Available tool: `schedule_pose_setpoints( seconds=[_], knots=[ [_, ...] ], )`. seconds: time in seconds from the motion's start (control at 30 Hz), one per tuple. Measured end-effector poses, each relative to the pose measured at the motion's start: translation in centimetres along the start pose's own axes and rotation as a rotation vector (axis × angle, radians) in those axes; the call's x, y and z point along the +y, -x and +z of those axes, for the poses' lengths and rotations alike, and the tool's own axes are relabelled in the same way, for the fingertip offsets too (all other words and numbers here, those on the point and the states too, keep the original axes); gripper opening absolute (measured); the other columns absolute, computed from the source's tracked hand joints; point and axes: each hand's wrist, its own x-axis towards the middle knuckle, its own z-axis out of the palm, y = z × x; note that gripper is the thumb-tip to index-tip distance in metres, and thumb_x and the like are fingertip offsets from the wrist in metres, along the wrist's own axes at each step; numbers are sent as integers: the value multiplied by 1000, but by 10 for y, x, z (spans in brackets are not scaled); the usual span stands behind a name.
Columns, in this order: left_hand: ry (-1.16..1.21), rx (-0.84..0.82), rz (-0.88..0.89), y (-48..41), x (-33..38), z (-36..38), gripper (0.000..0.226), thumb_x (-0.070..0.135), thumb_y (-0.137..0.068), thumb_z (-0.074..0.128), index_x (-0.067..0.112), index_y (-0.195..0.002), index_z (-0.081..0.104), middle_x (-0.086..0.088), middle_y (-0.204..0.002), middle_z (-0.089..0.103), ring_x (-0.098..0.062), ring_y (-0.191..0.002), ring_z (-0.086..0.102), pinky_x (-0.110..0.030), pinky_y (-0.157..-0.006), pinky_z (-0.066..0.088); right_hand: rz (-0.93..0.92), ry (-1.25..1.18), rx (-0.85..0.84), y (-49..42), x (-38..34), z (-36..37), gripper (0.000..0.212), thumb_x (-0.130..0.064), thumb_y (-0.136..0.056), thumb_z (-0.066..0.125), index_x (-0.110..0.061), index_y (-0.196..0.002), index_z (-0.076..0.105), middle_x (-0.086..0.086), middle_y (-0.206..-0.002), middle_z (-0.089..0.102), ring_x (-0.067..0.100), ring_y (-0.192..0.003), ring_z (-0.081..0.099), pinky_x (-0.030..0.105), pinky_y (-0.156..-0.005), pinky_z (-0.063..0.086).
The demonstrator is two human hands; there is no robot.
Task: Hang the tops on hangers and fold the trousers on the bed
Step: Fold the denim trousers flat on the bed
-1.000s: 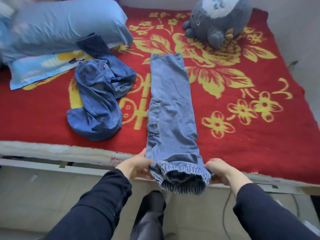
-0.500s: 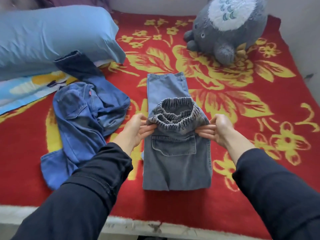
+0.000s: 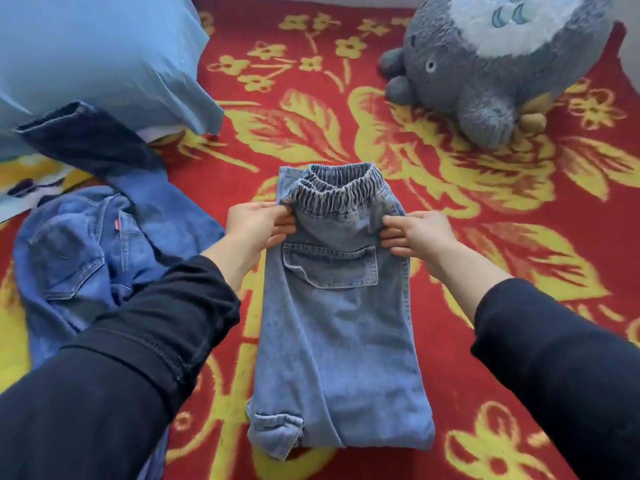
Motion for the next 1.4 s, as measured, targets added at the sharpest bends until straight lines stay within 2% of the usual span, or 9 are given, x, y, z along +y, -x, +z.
schedule_pose_setpoints(
  seconds=[0.13, 0.23, 0.37, 0.5, 0.77, 0.97, 1.1, 1.23, 1.4],
  knots=[
    [64, -20, 109, -40, 10, 9, 22, 9, -89, 64, 9, -112, 62, -5, -92, 67, -6, -73, 68, -15, -61, 51, -129, 28, 31, -44, -13, 9, 19, -16, -85, 71, -4, -99, 66, 13, -96, 73, 16, -77, 69, 23, -65, 56],
    [66, -152, 155, -52, -7, 15, 70, 12, -87, 67, 22, -147, 33, 2, -132, 52, -7, -124, 50, -23, -90, 40, -117, 32, -125, -60, 4, 15, 73, -11, -85, 70, -11, -148, 31, 6, -138, 54, 16, -115, 59, 27, -81, 47],
    [-693, -236, 349, -32, -71, 18, 70, 32, -92, 61, 25, -151, 25, -2, -159, 19, -9, -145, 15, -25, -112, 18, -280, 660, -271, -45, 61, 19, 79, -13, -84, 64, -17, -152, 25, 3, -152, 37, 19, -141, 34, 31, -110, 34],
    [-1392, -217, 546, -4, -126, 7, 69, 47, -97, 37, 24, -155, 7, -4, -160, -18, -18, -145, -22, -43, -117, -7, -517, 1096, -303, -22, 100, 15, 76, -36, -93, 54, -17, -155, 15, 4, -162, 12, 18, -149, 5, 30, -119, 8],
    [-1522, -461, 508, 57, -165, -7, 87, 68, -84, 36, 33, -152, -8, -6, -154, -33, -16, -138, -37, -40, -114, -21, -387, 1425, -424, 40, 155, 11, 78, -62, -94, 29, -25, -155, -4, 2, -161, -17, 19, -147, -19, 39, -119, -8],
    [-1449, -402, 500, 85, -181, -50, 84, 58, -84, 42, 43, -150, -7, 0, -159, -21, -17, -146, -21, -39, -118, -8, -388, 1525, -339, 78, 183, -15, 72, -57, -98, 24, -25, -154, -10, 2, -161, -17, 19, -148, -15, 41, -119, -2],
    [-1012, -11, 354, 123, -204, -65, 91, 56, -80, 64, 20, -150, 18, -6, -152, 23, -24, -139, 24, -40, -112, 25, -287, 991, -22, 108, 196, -17, 73, -45, -95, 50, -12, -153, 19, 8, -159, 18, 24, -145, 19, 41, -115, 24],
    [-571, 153, 209, 152, -224, -54, 57, 39, -77, 76, 18, -119, 42, 2, -115, 52, -20, -107, 52, -32, -86, 41, -44, 659, 232, 140, 216, -9, 44, -44, -89, 60, -8, -114, 52, 11, -116, 49, 32, -112, 49, 45, -93, 42],
    [-384, 264, 93, 154, -226, -50, 33, 21, -77, 79, 16, -98, 54, 0, -92, 64, -20, -88, 61, -26, -70, 39, -37, 643, 248, 151, 229, 3, 26, -22, -93, 57, -11, -74, 43, 11, -81, 54, 33, -83, 50, 37, -66, 31]
  ],
)
